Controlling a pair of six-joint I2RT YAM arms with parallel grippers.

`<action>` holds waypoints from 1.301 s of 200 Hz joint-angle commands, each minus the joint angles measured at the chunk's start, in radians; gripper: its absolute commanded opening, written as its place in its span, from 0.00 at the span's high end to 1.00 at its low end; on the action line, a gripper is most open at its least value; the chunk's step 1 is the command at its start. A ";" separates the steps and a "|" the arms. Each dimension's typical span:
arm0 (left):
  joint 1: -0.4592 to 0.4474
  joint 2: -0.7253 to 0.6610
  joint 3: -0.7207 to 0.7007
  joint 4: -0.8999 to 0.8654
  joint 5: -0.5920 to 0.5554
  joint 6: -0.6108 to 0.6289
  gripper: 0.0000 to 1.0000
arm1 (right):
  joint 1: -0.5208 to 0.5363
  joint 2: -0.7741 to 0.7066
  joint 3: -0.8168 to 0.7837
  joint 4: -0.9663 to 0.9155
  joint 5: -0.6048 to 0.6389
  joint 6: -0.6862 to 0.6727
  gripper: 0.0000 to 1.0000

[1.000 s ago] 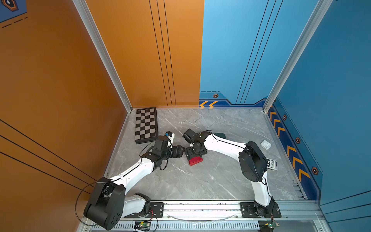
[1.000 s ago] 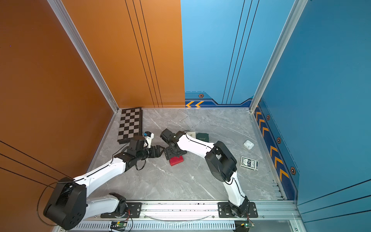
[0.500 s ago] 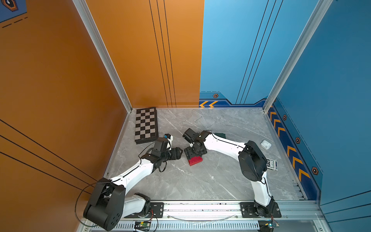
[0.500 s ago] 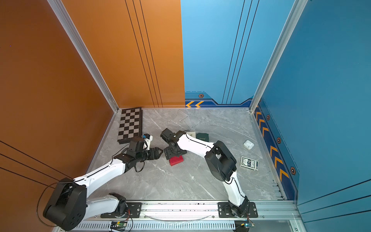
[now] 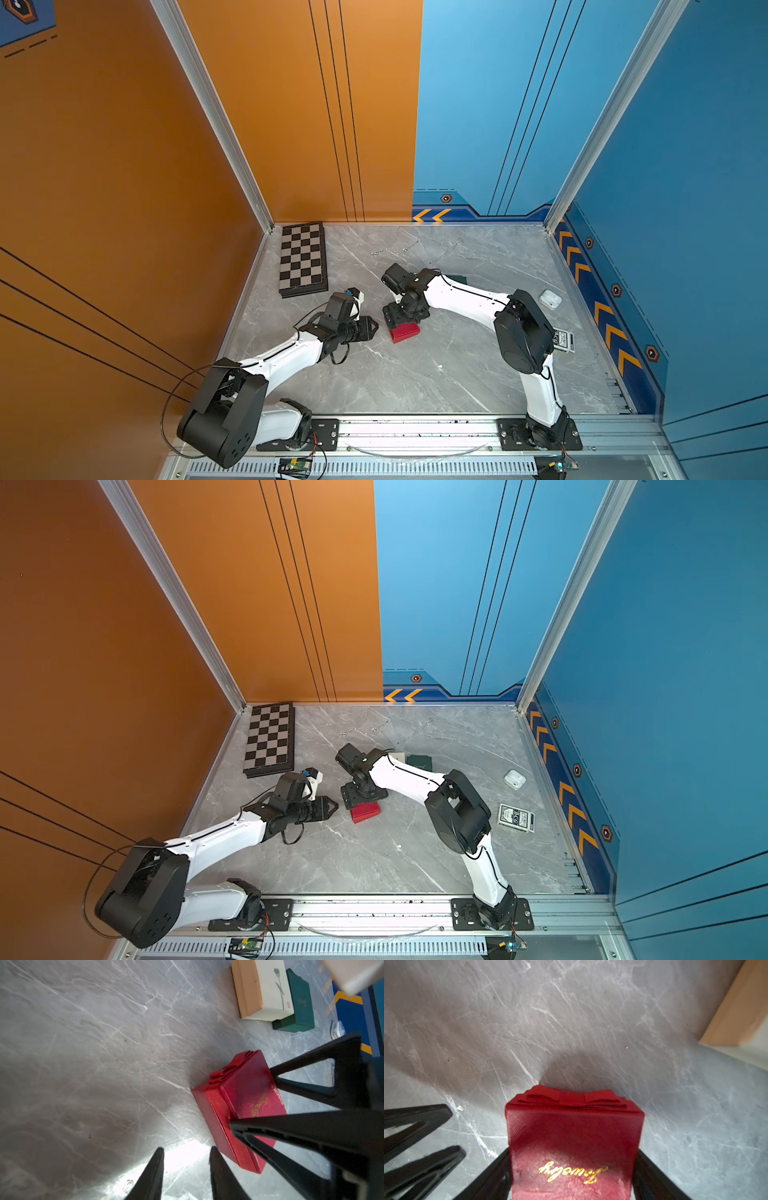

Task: Take the necklace out of the lift-off lid jewelry box
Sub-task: Close the lid on the jewelry box.

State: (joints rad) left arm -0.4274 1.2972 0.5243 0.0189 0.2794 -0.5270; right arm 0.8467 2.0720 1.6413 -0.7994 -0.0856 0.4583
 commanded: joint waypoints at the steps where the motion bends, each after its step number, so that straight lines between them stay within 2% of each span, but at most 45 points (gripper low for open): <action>1: -0.014 0.029 -0.019 0.074 0.053 -0.026 0.64 | 0.001 0.008 -0.035 0.006 -0.014 -0.025 0.17; 59: -0.033 0.157 0.001 0.167 0.084 -0.044 0.69 | 0.002 0.009 -0.044 0.007 -0.019 -0.024 0.17; 128: -0.042 0.226 0.022 0.219 0.096 -0.054 0.75 | 0.004 0.009 -0.046 0.008 -0.029 -0.021 0.17; 260: -0.107 0.304 0.073 0.279 0.080 -0.079 0.75 | 0.017 0.026 -0.028 0.014 -0.115 0.010 0.18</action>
State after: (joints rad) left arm -0.4835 1.5623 0.5655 0.2470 0.3370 -0.5995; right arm 0.8307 2.0674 1.6302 -0.7876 -0.1017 0.4530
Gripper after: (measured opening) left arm 0.253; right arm 0.826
